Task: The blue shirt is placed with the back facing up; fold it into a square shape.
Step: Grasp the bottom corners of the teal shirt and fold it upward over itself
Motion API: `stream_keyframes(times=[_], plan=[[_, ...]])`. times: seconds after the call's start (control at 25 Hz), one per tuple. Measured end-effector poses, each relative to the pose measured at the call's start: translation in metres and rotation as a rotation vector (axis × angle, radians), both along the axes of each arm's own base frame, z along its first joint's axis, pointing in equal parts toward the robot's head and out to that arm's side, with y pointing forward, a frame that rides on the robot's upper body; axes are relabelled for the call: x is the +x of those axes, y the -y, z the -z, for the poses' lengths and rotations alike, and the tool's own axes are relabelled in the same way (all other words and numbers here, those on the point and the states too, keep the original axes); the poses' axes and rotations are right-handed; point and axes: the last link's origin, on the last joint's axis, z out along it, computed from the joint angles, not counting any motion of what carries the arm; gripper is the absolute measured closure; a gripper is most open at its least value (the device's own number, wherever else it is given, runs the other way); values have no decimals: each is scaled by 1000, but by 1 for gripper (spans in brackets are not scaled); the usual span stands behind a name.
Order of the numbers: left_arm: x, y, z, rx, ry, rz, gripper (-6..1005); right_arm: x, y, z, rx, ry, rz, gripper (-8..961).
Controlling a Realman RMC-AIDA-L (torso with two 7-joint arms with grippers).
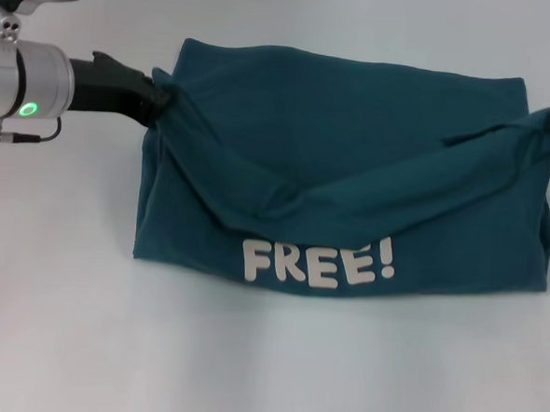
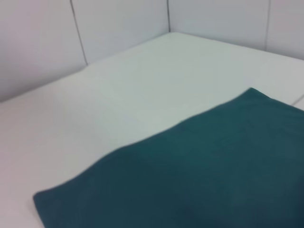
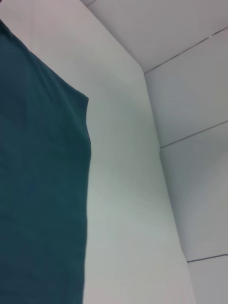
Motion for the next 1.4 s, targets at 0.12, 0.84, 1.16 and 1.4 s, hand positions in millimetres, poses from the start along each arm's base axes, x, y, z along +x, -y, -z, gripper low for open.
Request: stream_keyframes(times=[0.12, 0.84, 1.16, 1.4], plan=[[2, -3, -2, 27, 4, 14, 953, -2, -7, -1, 8, 12, -7, 937], [-2, -25, 23, 107, 41, 77, 953, 9, -25, -3, 74, 63, 20, 937], [-3, -31, 35, 122, 39, 95, 954, 20, -33, 6, 74, 116, 43, 920], [-7, -33, 46, 125, 21, 94, 954, 24, -39, 11, 78, 165, 67, 899]])
